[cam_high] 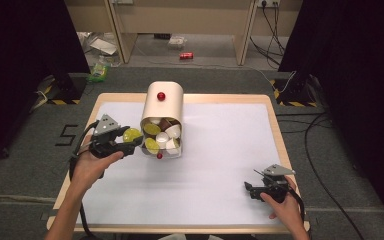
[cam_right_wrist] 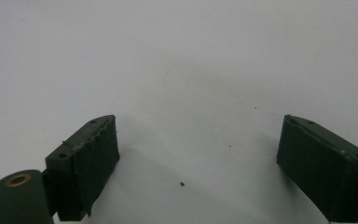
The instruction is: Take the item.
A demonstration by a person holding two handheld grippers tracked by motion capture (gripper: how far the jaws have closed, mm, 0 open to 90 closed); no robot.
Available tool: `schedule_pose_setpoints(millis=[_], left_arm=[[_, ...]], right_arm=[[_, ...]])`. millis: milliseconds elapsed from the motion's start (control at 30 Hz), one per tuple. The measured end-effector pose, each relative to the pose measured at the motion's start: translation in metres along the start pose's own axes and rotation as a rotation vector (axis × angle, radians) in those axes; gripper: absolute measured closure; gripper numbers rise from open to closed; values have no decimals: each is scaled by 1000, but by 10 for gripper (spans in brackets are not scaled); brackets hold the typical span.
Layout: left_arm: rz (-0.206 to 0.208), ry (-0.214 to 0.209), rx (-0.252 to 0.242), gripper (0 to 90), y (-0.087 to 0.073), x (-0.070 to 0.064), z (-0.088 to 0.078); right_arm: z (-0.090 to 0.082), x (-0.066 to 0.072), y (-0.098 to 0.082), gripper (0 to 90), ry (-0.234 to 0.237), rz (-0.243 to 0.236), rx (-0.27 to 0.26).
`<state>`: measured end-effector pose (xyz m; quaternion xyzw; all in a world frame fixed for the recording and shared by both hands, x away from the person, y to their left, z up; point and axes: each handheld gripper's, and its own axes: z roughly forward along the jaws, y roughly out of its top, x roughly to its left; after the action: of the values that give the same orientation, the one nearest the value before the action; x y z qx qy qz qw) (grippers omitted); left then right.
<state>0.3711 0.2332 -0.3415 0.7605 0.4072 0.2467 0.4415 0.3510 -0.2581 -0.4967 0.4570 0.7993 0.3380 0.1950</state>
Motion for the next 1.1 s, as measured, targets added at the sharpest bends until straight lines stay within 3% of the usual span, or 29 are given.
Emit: schedule_pose_setpoints(millis=[400, 900, 1100], left_arm=[[-50, 24, 10, 414, -18, 16, -5], [-134, 73, 13, 414, -50, 33, 7], [-139, 88, 7, 414, -57, 34, 11]], right_arm=[[0, 0, 0, 132, 0, 0, 0], [0, 0, 0, 132, 0, 0, 0], [0, 0, 0, 132, 0, -1, 0]])
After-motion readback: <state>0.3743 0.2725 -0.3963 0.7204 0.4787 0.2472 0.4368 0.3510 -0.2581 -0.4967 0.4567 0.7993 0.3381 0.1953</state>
